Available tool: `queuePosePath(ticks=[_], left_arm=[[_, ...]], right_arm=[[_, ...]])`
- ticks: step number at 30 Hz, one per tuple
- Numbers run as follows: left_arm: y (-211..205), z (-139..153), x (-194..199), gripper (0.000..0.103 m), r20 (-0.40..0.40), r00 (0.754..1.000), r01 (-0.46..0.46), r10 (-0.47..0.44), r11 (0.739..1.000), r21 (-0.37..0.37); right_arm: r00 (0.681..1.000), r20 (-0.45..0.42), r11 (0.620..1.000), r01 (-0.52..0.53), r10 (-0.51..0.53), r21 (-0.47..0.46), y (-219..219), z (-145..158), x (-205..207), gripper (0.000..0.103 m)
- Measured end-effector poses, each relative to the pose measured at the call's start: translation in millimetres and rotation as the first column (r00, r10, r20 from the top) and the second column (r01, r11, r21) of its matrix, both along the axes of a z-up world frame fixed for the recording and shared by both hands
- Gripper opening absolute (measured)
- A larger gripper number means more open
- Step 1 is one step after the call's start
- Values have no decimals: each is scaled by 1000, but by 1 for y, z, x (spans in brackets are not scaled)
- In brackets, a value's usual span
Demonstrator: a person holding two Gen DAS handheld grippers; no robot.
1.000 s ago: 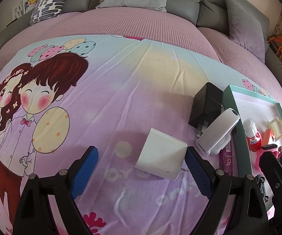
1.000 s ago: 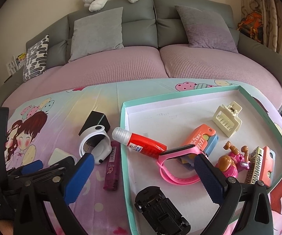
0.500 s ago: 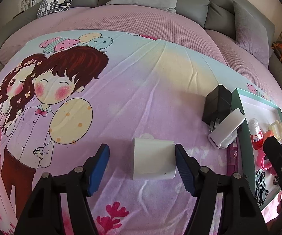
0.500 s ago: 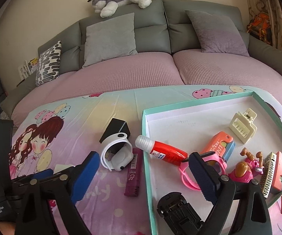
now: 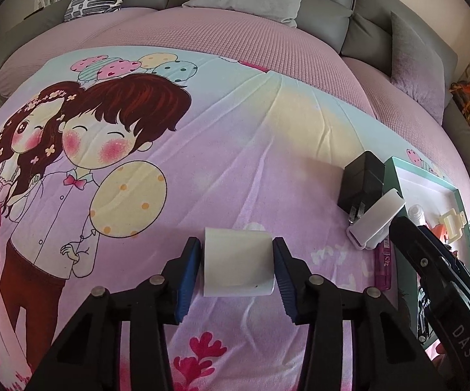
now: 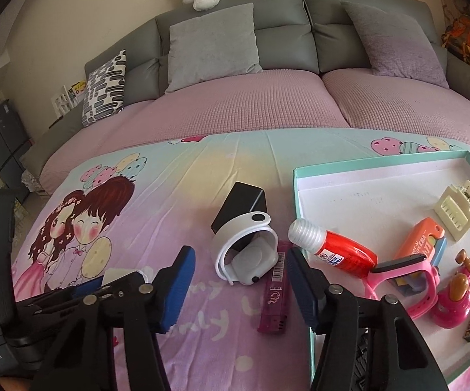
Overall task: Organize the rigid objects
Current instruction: 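Grasp the white charger cube with left tool while right tool grasps watch stand, then place charger cube in tray with left tool while right tool places watch stand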
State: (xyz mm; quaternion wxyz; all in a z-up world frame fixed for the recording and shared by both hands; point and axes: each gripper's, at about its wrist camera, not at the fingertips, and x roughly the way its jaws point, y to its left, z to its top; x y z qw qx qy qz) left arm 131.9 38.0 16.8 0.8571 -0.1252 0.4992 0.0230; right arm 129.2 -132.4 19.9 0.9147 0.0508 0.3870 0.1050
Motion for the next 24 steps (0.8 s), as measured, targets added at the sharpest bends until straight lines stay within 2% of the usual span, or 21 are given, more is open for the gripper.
queuePosePath(ticks=[6,11,24], left_arm=[[10,0,-1,46,0,1000,-28,28,1000,-7],[11,0,-2,46,0,1000,-29,29,999,-14],[11,-1,-2,46,-1,1000,-28,28,1000,-13]], right_arm=[[1000,-16,1000,11,-11,-19,0,-8,17,60],[999,-33,1000,5,-5,0,-1,-13,28,60],[999,-39,1000,-18,18,-10,6,-19,33,55]])
